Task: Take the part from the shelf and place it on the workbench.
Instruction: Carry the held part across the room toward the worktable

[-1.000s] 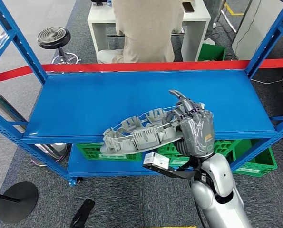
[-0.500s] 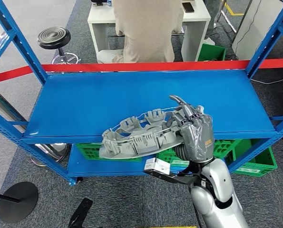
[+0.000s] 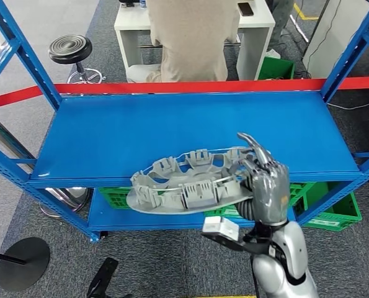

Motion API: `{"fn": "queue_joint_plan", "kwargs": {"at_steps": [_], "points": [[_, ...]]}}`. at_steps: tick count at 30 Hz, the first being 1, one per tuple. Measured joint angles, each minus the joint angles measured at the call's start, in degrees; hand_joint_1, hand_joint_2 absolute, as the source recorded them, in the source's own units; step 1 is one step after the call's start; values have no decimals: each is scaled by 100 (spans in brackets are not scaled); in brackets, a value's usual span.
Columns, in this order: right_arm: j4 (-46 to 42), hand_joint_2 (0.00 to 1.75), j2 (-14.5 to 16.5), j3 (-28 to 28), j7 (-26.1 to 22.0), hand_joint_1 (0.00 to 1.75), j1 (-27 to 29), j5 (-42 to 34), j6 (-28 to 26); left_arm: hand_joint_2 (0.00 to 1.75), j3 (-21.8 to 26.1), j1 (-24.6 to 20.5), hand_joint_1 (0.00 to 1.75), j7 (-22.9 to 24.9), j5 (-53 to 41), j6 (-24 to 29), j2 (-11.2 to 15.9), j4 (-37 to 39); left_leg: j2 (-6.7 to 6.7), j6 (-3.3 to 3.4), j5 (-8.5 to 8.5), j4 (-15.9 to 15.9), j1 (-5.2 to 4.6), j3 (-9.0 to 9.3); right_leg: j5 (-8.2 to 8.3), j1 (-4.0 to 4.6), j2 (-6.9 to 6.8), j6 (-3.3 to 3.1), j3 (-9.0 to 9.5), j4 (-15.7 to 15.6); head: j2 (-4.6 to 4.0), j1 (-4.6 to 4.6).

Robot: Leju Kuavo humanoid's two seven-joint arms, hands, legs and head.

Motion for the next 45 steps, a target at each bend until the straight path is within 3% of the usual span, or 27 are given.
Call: {"fn": "queue_joint_plan", "kwargs": {"at_steps": [15, 35, 41, 45], "points": [[-445, 175, 239, -276, -580, 175, 1160, -701, -831, 175, 325, 105, 0, -73, 206, 75, 26, 0, -1, 1, -6, 0, 0, -3, -5, 0, -3, 0, -1, -1, 0, 0], [-480, 175, 243, -398, -688, 175, 1337, -924, -1026, 175, 370, 103, 0, -90, 197, 55, 31, 0, -1, 10, -11, 1, -17, -3, -5, -18, -3, 6, 0, -3, 0, -1], [-480, 175, 243, -420, -690, 175, 1346, -961, -1059, 175, 434, 103, 0, -90, 229, 42, 32, 0, -2, 46, -26, 18, -51, -4, -4, -53, -3, 44, 4, -3, 0, -2], [-478, 175, 243, -445, -695, 175, 1349, -980, -1063, 175, 466, 101, 0, -90, 242, 39, 31, 0, -1, 109, -34, 38, -77, -15, 4, -79, -3, 100, 19, -24, 0, -3]]}}
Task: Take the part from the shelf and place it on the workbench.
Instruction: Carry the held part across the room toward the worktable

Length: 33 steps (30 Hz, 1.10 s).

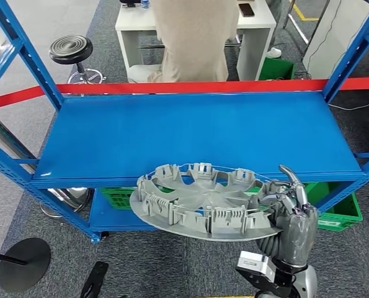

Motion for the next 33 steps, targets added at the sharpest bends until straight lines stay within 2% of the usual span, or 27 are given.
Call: {"fn": "queue_joint_plan", "kwargs": {"at_steps": [2, 3, 4, 6, 7, 8, 9, 11, 12, 13, 16, 18, 19, 21, 22, 23, 24, 25, 27, 28, 29, 32, 33], "points": [[-1, 175, 0, -13, -3, 175, 4, -3, -2, 175, 3, -6, 0, 0, -1, 0, -5, 0, 5, 45, 36, -42, 24, 21, -32, 3, -7, 39, -15, 25, 0, 3], [-1, 175, 0, -17, -4, 175, 7, -4, -4, 175, 4, -9, 0, 0, -1, 0, -8, 0, 9, 64, 54, -65, 43, 33, -126, 8, -15, 57, -74, 159, 0, 14], [-1, 175, 0, -20, -5, 175, 11, -7, -7, 175, 5, -11, 0, 0, -1, -1, -11, 0, 13, 77, 68, -82, 61, 45, -284, 10, -25, 75, -191, 422, 0, 27], [2, 175, 0, -21, -7, 175, 23, -15, -10, 175, 7, -9, 0, 0, -1, -2, -14, 0, 17, 83, 70, -82, 69, 47, -682, 6, -41, 104, -561, 1241, 0, 47], [6, 175, 0, -21, -8, 175, 29, -22, -11, 175, 8, -7, 0, 0, -2, -3, -15, 0, 18, 80, 68, -80, 71, 49, -798, 0, -45, 116, -719, 1577, 0, 48], [12, 175, 0, -21, -9, 175, 33, -28, -13, 175, 8, -7, 0, 1, -1, -3, -16, 0, 17, 72, 62, -77, 76, 53, -803, -5, -47, 124, -787, 1718, 0, 49], [19, 175, 0, -21, -10, 175, 34, -35, -15, 175, 9, -6, 0, 1, -1, -4, -18, 0, 14, 56, 52, -72, 85, 64, -689, -13, -50, 132, -728, 1604, 0, 49], [31, 175, 0, -21, -11, 175, 30, -45, -25, 175, 10, -7, 0, 2, 0, -4, -17, -1, -1, -6, 11, -49, 109, 97, -313, -37, -58, 160, -337, 843, 0, 50], [37, 175, 0, -20, -14, 175, 27, -50, -32, 175, 11, -9, 0, 2, 0, -4, -14, -1, -11, -47, -14, -22, 110, 101, -187, -44, -49, 154, -143, 478, 0, 61], [43, 175, -1, -18, -19, 175, 25, -58, -41, 175, 12, -12, 0, 5, 0, -4, -9, -1, -20, -84, -30, 1, 105, 97, -130, -46, -38, 126, -22, 246, 0, 63], [59, 175, -2, -23, -30, 175, 25, -93, -74, 175, 13, -15, 0, 17, 0, -4, -2, 0, -29, -166, -36, 14, 105, 70, -144, -17, -10, -44, -2, 176, 0, 32], [66, 175, -2, -28, -33, 175, 22, -99, -91, 175, 13, -16, 0, 20, 0, -4, -2, 0, -22, -219, -154, 124, 121, 21, -140, -17, -18, -133, -14, 175, 0, 19], [68, 175, -2, -29, -34, 175, 21, -99, -94, 175, 13, -19, 0, 20, 0, -4, -2, 0, -18, -242, -313, 347, 123, -79, -133, -22, -26, -168, -21, 169, 0, 8], [82, 175, -2, -31, -34, 175, 20, -105, -98, 175, 13, -18, 0, 20, 0, -4, -4, 0, -15, -261, -730, 1119, 121, -437, -119, -16, -41, -210, -55, 169, 0, -9], [93, 175, -2, -32, -34, 175, 20, -113, -100, 175, 13, -15, 0, 20, 0, -4, -5, 0, -15, -262, -878, 1490, 121, -614, -107, -10, -45, -222, -76, 170, 0, -12], [108, 175, -2, -32, -34, 175, 19, -124, -104, 175, 13, -11, 0, 20, 0, -4, -7, 0, -15, -257, -914, 1697, 121, -713, -95, -5, -46, -226, -94, 171, 0, -12], [122, 175, -2, -32, -34, 175, 19, -137, -110, 175, 13, -10, 0, 20, 0, -4, -7, 0, -15, -246, -831, 1678, 121, -700, -82, -2, -45, -223, -106, 171, 0, -13], [137, 175, -2, -32, -35, 175, 18, -149, -118, 175, 13, -13, 0, 20, -1, -3, -4, 0, -14, -231, -655, 1436, 121, -570, -70, -2, -43, -213, -113, 172, 0, -13], [163, 175, -2, -32, -37, 175, 10, -174, -146, 175, 13, -30, 0, 20, -2, -2, 0, 0, -14, -199, -284, 645, 119, -150, -45, 9, -39, -171, -124, 184, 0, -18], [175, 175, -3, -32, -38, 175, 4, -189, -163, 175, 13, -42, 0, 20, -2, -2, 0, 0, -16, -186, -184, 338, 117, 1, -30, 19, -37, -143, -137, 190, 1, -19], [187, 175, -3, -32, -41, 175, -1, -205, -178, 175, 13, -50, 0, 20, -2, -2, -1, 0, -19, -171, -145, 159, 112, 77, -11, 29, -35, -110, -152, 191, 1, -19], [222, 175, -7, -27, -58, 175, -6, -261, -202, 175, 14, -39, 0, 36, -2, 2, 2, 0, -23, -84, -98, 91, 100, 47, 40, 18, -36, -3, -179, 161, 0, -16], [233, 175, -9, -25, -63, 175, -6, -279, -205, 175, 15, -36, 0, 42, -1, 3, 5, 0, -19, -45, -71, 82, 105, 36, -21, 11, -41, 27, -212, 225, 0, -7]]}}
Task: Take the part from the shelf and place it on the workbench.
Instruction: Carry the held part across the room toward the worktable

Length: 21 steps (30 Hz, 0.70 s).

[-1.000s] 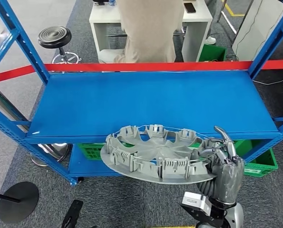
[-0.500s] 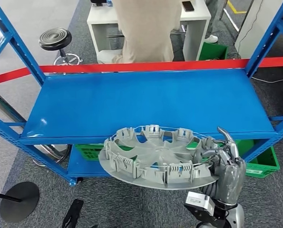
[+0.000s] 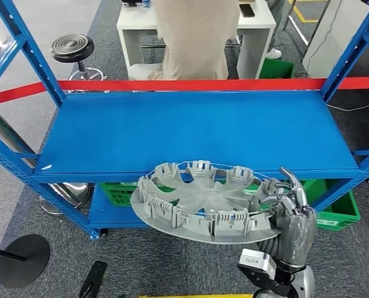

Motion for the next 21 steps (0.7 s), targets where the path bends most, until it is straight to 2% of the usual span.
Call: {"fn": "queue_joint_plan", "kwargs": {"at_steps": [1, 2, 4, 5, 6, 7, 9, 10, 11, 14, 15, 16, 17, 19, 20, 21], "points": [[9, 175, -3, 1, -2, 175, -1, -16, -1, 175, 1, 0, 0, 3, 1, 1, 3, 0, 4, 34, 27, -10, 8, -13, -136, -3, -5, 25, -79, 184, 0, 14], [20, 175, -5, 1, -2, 175, 0, -30, -2, 175, 2, -2, 0, 4, 1, 2, 3, 0, 9, 57, 46, -11, 11, -28, -339, -4, -10, 43, -206, 495, 0, 29], [53, 175, -12, 2, -2, 175, 5, -42, -3, 175, 2, 4, 0, 6, 1, 2, 2, 0, 19, 81, 72, -6, 0, -65, -748, 1, -14, 68, -505, 1292, 0, 46], [73, 175, -17, 1, -2, 175, 11, -44, -3, 175, 2, 8, 0, 8, 1, 2, 3, 0, 24, 85, 83, -4, -6, -79, -838, 4, -14, 68, -580, 1540, 0, 45], [90, 175, -24, 0, -2, 175, 15, -44, -3, 175, 2, 11, 0, 9, 1, 2, 3, 0, 28, 84, 92, -2, -11, -89, -818, 8, -14, 61, -544, 1565, 0, 46], [103, 175, -30, -1, -2, 175, 17, -44, -3, 175, 2, 13, 0, 10, 1, 2, 3, 0, 28, 79, 99, -1, -13, -92, -697, 11, -14, 47, -387, 1344, 0, 45], [117, 175, -35, 3, -3, 175, 13, -44, -3, 175, 2, 10, 0, 10, 1, 2, 2, 0, 25, 55, 108, 4, -22, -96, -397, 17, -14, 10, 112, 517, 0, 47], [122, 175, -35, 10, -6, 175, 9, -45, -3, 175, 2, 7, 0, 11, 1, 2, 3, 0, 23, 34, 116, 13, -32, -108, -310, 22, -11, -16, 293, 185, 0, 44], [126, 175, -36, 16, -10, 175, 7, -50, -4, 175, 3, 5, 0, 11, 1, 2, 4, 0, 22, 5, 130, 20, -39, -126, -276, 30, -7, -42, 389, -8, 0, 40], [136, 175, -43, 15, -41, 175, 10, -79, -5, 175, 4, 5, 0, 21, 1, 3, 7, 0, 21, -94, 164, 13, -33, -168, -241, 45, -2, -145, 362, -75, 0, 39], [138, 175, -46, 12, -63, 175, 10, -94, -5, 175, 4, 5, 0, 25, 1, 5, 8, 0, 22, -126, 115, 48, -29, -188, -221, 37, -5, -184, 349, -86, 0, 33], [140, 175, -49, 11, -89, 175, 10, -112, -5, 175, 5, 4, 0, 28, 2, 8, 11, 0, 22, -155, -7, 184, -25, -249, -197, 23, -10, -220, 334, -99, 0, 18], [143, 175, -50, 14, -112, 175, 9, -136, -5, 175, 8, 3, 0, 31, 4, 10, 16, 0, 24, -182, -192, 435, -20, -357, -175, 12, -16, -249, 314, -108, 0, 3], [157, 175, -50, 13, -144, 175, 11, -173, -7, 175, 15, 6, 0, 43, 12, 13, 20, 0, 24, -219, -600, 1173, -12, -671, -133, 11, -22, -273, 251, -107, 0, -23], [170, 175, -50, 11, -157, 175, 13, -184, -8, 175, 17, 10, 0, 50, 15, 13, 22, 0, 25, -228, -705, 1452, -9, -782, -110, 11, -23, -273, 218, -107, 0, -23], [182, 175, -50, 11, -172, 175, 18, -190, -9, 175, 19, 14, 0, 55, 16, 14, 23, 0, 25, -233, -701, 1552, -6, -807, -84, 11, -23, -265, 186, -106, 0, -24]]}}
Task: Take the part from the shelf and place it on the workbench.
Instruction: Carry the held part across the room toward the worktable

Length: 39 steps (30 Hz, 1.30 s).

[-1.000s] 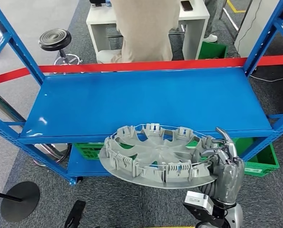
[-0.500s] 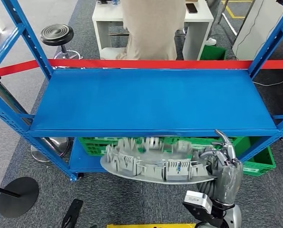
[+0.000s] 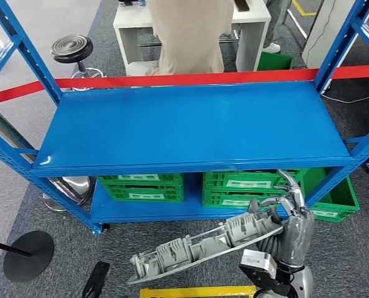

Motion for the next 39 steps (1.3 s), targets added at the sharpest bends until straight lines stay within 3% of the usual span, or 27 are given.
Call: {"fn": "queue_joint_plan", "kwargs": {"at_steps": [1, 3, 5, 9, 11, 13, 14, 15, 16, 19, 21, 23, 25, 27, 29, 30, 31, 32, 35, 36, 39], "points": [[11, 175, 0, 0, -16, 175, 5, -11, -1, 175, 1, 2, 0, 2, 0, 2, 3, 0, 0, 0, 110, -127, 4, 90, 25, -3, 1, 12, -28, 1, 0, 1], [21, 175, 0, -1, -43, 175, 11, -41, -1, 175, 1, -5, 0, 3, 0, 4, 11, 0, 0, 0, 441, -836, 16, 512, 72, -9, 6, 55, -67, 4, 0, -3], [23, 175, 0, -8, -55, 175, 7, -55, -8, 175, 1, -20, 0, 3, 0, 5, 9, 0, -17, 37, 610, -1424, 18, 823, 115, 10, 11, 116, -106, 23, 0, -7], [31, 175, 0, -21, -99, 175, 13, -81, -21, 175, 4, -6, 0, 7, 2, 19, 14, 0, -24, 217, 705, -1550, -6, 809, 171, 1, 8, 253, -159, 7, 0, -3], [32, 175, 0, -21, -124, 175, 16, -105, -22, 175, 5, -10, 0, 8, 2, 30, 17, 0, -13, 297, 767, -1562, 3, 762, -114, -7, 2, 297, -318, 364, 0, 18], [37, 175, 0, -20, -152, 175, 20, -123, -22, 175, 5, -11, 0, 8, 2, 37, 17, 0, -6, 332, 816, -1558, -6, 700, -577, -3, 0, 322, -604, 1146, 0, 39], [43, 175, 0, -23, -166, 175, 23, -133, -22, 175, 5, -8, 0, 8, 2, 38, 17, 0, -2, 337, 842, -1556, -13, 665, -735, -1, 0, 326, -709, 1486, 0, 42], [48, 175, -1, -29, -181, 175, 26, -144, -22, 175, 5, -6, 0, 8, 2, 40, 19, 0, 2, 336, 868, -1554, -20, 634, -792, 0, 0, 321, -723, 1643, 0, 43], [51, 175, -1, -35, -198, 175, 28, -156, -22, 175, 5, -5, 0, 8, 2, 41, 20, 0, 3, 330, 891, -1554, -25, 608, -745, 1, 0, 308, -617, 1562, 0, 42], [53, 175, -1, -43, -249, 175, 18, -184, -22, 175, 5, -10, 0, 8, 2, 44, 20, 0, 0, 281, 942, -1544, -38, 567, -387, 13, 1, 245, 147, 421, 0, 41], [53, 175, 0, -47, -271, 175, 11, -195, -22, 175, 5, -17, 0, 8, 2, 50, 23, 0, 0, 219, 984, -1536, -51, 541, -309, 32, 8, 192, 384, 5, 0, 38], [53, 175, 0, -60, -286, 175, 11, -203, -23, 175, 5, -21, 0, 8, 2, 53, 25, 0, -1, 146, 1035, -1551, -45, 516, -265, 50, 16, 123, 351, -9, 0, 38], [53, 175, 0, -69, -295, 175, 7, -208, -25, 175, 5, -21, 0, 8, 2, 53, 29, 0, 0, 76, 937, -1468, -33, 457, -199, 35, 6, 37, 302, -26, 0, 28], [53, 175, 0, -75, -300, 175, 6, -211, -25, 175, 5, -22, 0, 8, 2, 53, 34, 0, 2, 14, 549, -972, -23, 240, -128, 15, -8, -23, 226, -40, 0, 6], [57, 175, 0, -82, -305, 175, 10, -220, -25, 175, 5, -22, 0, 8, 2, 53, 33, 0, 2, -27, 142, -234, -14, -47, -63, 16, -12, -35, 126, -38, 0, -6], [61, 175, 0, -84, -310, 175, 10, -226, -25, 175, 5, -21, 0, 8, 2, 53, 32, 0, 2, -36, 68, -27, -13, -103, -27, 17, -12, -31, 76, -36, 0, -7], [67, 175, 0, -84, -315, 175, 10, -234, -25, 175, 5, -22, 0, 8, 3, 54, 33, 0, 2, -37, 102, -28, -13, -51, 8, 17, -11, -24, 32, -35, 0, -7], [73, 175, 0, -85, -321, 175, 9, -242, -25, 175, 5, -26, 0, 8, 3, 54, 34, 0, 2, -32, 226, -246, -12, 112, 41, 15, -9, -12, -5, -35, 0, -7], [80, 175, 0, -87, -338, 175, -1, -261, -25, 175, 5, -61, 0, 8, 3, 57, 40, 0, -4, 22, 596, -1339, -16, 788, 127, 29, -5, 58, -84, -20, 1, -8], [80, 175, 0, -87, -343, 175, -6, -267, -26, 175, 5, -72, 0, 8, 2, 57, 39, 0, -11, 61, 633, -1531, -23, 884, 157, 39, -5, 90, -102, -21, 1, -6], [83, 175, 0, -86, -350, 175, -15, -279, -29, 175, 5, -71, 0, 8, 1, 59, 38, 0, -16, 211, 709, -1611, -41, 854, 238, 29, -7, 195, -139, -55, 0, 4]]}}
